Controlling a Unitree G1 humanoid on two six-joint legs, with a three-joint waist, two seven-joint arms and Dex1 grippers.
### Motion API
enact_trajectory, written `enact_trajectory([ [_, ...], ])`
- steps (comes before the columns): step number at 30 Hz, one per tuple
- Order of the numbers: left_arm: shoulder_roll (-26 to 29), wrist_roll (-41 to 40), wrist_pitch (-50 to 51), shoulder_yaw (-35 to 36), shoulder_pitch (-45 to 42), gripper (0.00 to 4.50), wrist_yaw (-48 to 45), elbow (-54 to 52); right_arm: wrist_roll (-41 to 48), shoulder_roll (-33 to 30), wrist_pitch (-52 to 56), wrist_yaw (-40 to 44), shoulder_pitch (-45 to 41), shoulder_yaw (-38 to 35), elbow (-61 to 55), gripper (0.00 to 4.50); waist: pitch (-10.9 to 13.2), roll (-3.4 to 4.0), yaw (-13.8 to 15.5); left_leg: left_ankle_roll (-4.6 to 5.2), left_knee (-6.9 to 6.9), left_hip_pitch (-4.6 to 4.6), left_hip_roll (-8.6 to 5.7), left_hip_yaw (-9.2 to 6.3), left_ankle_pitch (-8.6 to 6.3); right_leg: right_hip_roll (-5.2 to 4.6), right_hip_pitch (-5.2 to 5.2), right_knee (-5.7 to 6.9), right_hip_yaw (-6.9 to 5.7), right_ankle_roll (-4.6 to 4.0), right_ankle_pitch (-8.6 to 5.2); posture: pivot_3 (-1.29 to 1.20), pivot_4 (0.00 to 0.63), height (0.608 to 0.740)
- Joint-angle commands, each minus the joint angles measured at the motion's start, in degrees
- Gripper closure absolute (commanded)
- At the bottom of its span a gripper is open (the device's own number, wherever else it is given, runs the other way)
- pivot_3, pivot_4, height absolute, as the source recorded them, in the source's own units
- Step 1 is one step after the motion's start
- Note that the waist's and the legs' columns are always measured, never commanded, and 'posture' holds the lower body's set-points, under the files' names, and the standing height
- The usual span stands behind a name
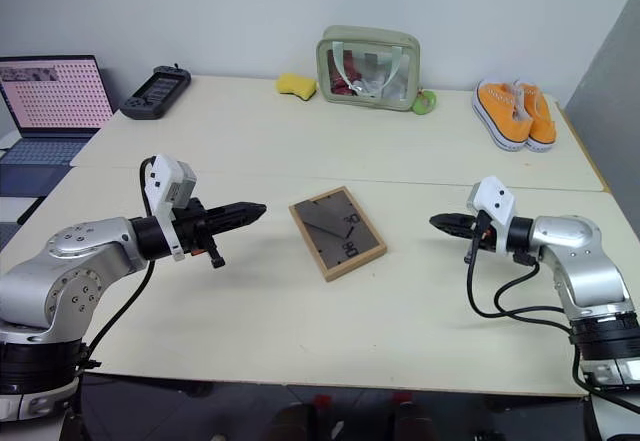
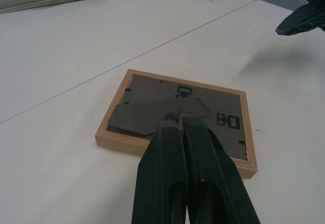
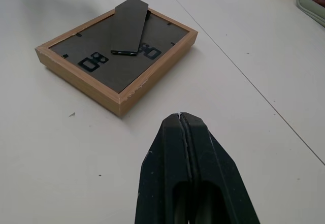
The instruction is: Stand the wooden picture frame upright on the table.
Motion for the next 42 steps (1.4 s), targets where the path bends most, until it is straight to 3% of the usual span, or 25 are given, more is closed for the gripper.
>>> enact_trajectory([
  [1,-0.04,0.43,-1.12,1.13,-0.7,4.47,0.44,-0.42,0.52,-0.03,-1.56,-0.05,-0.79,-2.22,-0.52,4.5,0.0,0.0,0.01,0.0,0.0,0.0,0.0,0.0,0.0,0.0,0.0,0.0,0.0,0.0,0.0,0.0,0.15,0.74],
  [11,-7.62,9.21,-9.31,-1.18,-1.83,4.47,7.16,14.58,-5.11,8.59,-6.24,-9.64,2.2,1.03,1.43,4.5,-0.08,0.02,0.02,0.0,0.04,0.06,0.0,-0.01,0.01,0.01,0.05,0.07,-0.01,-0.01,0.0,0.0,0.15,0.74],
  [16,-14.12,15.32,-17.74,-5.01,-8.08,4.47,8.1,29.71,-7.76,13.77,-8.71,-14.46,3.42,2.27,3.55,4.5,-0.08,0.02,0.35,-0.02,0.09,0.04,-0.02,-0.06,0.02,0.0,0.07,0.09,-0.08,-0.01,0.01,0.0,0.15,0.74],
  [22,-18.53,19.28,-23.78,-8.05,-14.55,4.47,5.38,40.37,-11.51,17.09,-12.79,-17.36,4.49,4.08,7.64,4.5,-0.09,0.01,0.13,-0.09,0.11,0.03,-0.03,-0.06,0.06,0.0,0.07,0.12,-0.08,0.0,0.03,0.0,0.15,0.74],
  [32,-20.85,21.48,-25.43,-9.04,-16.92,4.47,1.99,44.03,-13.74,21.02,-14.97,-21.16,4.89,4.91,11.42,4.5,-0.09,0.01,-0.01,-0.13,0.12,0.04,-0.03,-0.06,0.09,0.0,0.07,0.15,-0.07,0.0,0.03,0.0,0.15,0.74],
  [42,-22.24,23.22,-27.16,-9.48,-19.46,4.47,0.74,47.44,-11.1,22.6,-7.04,-20.94,12.59,6.02,-4.77,4.5,-0.09,0.01,0.12,-0.09,0.14,0.03,-0.05,-0.12,0.06,0.0,0.08,0.24,-0.11,0.0,0.03,0.0,0.15,0.74],
])
